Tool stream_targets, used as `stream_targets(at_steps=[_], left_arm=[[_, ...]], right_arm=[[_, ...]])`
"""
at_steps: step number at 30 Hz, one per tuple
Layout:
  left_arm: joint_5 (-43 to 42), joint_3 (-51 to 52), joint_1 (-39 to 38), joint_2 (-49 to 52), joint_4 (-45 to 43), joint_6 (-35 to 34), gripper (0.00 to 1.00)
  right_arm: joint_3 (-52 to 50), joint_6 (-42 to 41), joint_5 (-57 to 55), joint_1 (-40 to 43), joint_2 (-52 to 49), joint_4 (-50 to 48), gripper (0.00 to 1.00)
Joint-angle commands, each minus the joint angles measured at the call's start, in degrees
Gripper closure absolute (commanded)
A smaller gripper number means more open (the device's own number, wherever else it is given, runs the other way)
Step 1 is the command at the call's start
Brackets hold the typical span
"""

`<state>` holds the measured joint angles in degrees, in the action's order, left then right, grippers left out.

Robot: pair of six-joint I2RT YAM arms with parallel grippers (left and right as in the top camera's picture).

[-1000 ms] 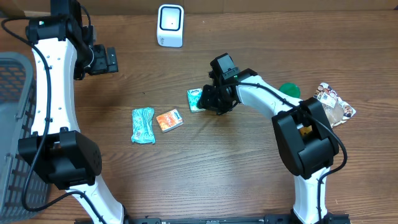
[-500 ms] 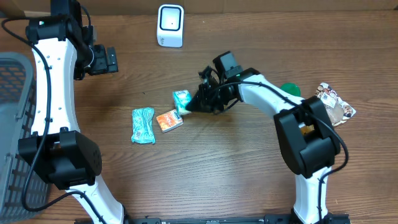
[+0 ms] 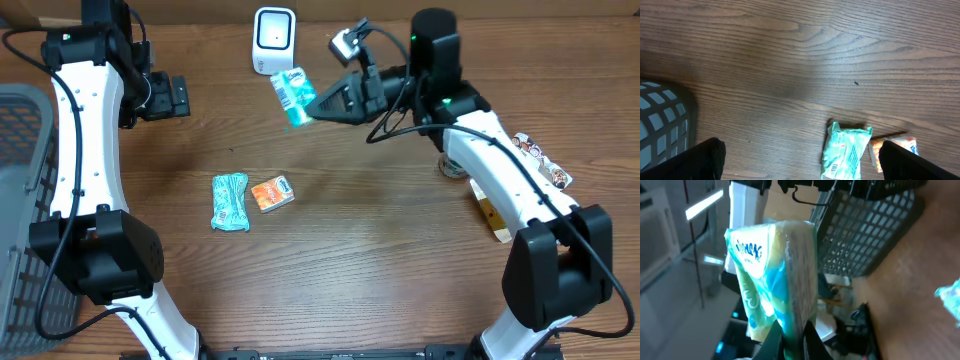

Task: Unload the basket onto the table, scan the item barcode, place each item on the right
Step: 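Lift the teal pack and hold it at the scanner, right gripper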

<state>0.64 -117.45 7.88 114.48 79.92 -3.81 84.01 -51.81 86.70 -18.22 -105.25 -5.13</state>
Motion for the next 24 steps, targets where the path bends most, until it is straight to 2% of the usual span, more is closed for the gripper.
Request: stream_targets(at_steps=[1,7,10,12,13,15,18,20,22,24], left_arm=[[-0.2,0.1,0.0,-1.6,-0.1,1.5,0.0],[-0.2,0.1,-0.1,-1.6,-0.1,1.5,0.0],[-0.2,0.1,0.0,-1.6,-0.1,1.5,0.0],[-0.2,0.1,0.0,-1.6,0.0,1.5,0.0],[-0.2,0.1,0.0,-1.6,-0.1,1.5,0.0],[-0.2,0.1,-0.1,-1.6,-0.1,1.5,0.0],[-0.2,0.1,-0.1,-1.6,0.0,1.5,0.0],[-0.2,0.1,-0.1,-1.6,-0.1,1.5,0.0],[-0.2,0.1,0.0,-1.6,-0.1,1.5,0.0],[-0.2,0.1,-0.1,-1.6,0.0,1.5,0.0]], right_arm=[[0.4,-12.1,3.2,0.3,1.2,-2.8,0.96],[0.4,-9.7,1.1,0.2,1.2,-3.6,0.96],[0.4,-2.3,-2.9,-0.6,1.2,-1.6,0.96],[0.4,4.9,-9.8,-1.6,1.2,7.0,0.96],[0.4,10.7,-18.3,-2.6,1.2,15.4,0.96],[0.4,15.0,-26.9,-3.7,1.2,23.1,0.96],[1.5,21.6,-47.1,-6.2,1.2,36.0,0.96],[4.8,23.6,-58.5,-7.3,1.0,42.0,0.96],[12.9,26.0,-71.9,-8.4,-0.7,49.3,0.96],[19.2,28.0,-80.7,-9.3,-2.9,53.2,0.96]])
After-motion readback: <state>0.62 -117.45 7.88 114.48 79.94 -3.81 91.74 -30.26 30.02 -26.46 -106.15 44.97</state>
